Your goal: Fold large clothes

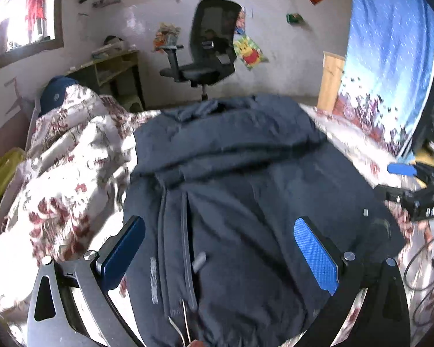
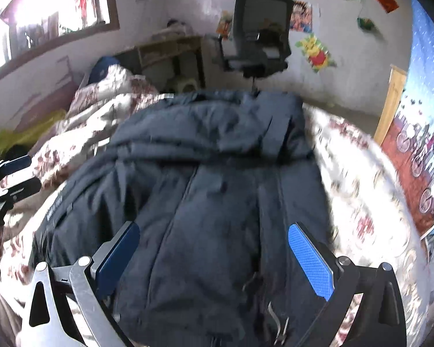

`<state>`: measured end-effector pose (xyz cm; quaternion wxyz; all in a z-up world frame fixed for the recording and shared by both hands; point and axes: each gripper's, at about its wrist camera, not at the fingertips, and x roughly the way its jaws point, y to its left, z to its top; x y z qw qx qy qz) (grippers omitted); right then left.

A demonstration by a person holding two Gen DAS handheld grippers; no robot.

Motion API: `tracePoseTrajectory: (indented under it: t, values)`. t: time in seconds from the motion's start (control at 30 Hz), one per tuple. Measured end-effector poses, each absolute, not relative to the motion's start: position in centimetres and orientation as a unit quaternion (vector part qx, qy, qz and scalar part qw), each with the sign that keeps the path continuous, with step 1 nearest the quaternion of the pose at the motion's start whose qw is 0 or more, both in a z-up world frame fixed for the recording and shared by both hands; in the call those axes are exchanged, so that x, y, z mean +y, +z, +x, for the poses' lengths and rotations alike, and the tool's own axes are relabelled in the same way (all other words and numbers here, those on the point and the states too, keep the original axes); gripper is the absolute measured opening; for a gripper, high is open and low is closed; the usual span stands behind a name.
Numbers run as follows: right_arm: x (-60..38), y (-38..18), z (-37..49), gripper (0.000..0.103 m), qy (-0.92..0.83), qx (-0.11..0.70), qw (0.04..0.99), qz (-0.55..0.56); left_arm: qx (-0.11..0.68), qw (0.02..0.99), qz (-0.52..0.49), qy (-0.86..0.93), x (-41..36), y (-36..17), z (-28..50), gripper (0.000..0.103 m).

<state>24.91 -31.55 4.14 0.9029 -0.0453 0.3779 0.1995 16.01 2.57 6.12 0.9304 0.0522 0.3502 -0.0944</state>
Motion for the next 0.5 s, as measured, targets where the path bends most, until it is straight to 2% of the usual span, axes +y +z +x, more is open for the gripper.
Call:
tracePoseTrajectory:
  t: [0.23, 0.5]
  values:
    - [-31.6, 0.7, 23.6, 0.103, 0.206, 0.416, 0.884, -0.060, 0.381, 0.916, 0.068, -0.107, 2.4, 2.1, 13.6, 0.101]
    - [-32.0, -1.3, 21.0, 0.103, 0.218, 0.436, 0.866, -0.109, 0.395, 0.905, 0.087, -0.131, 2.0, 0.1, 11.3, 0.101]
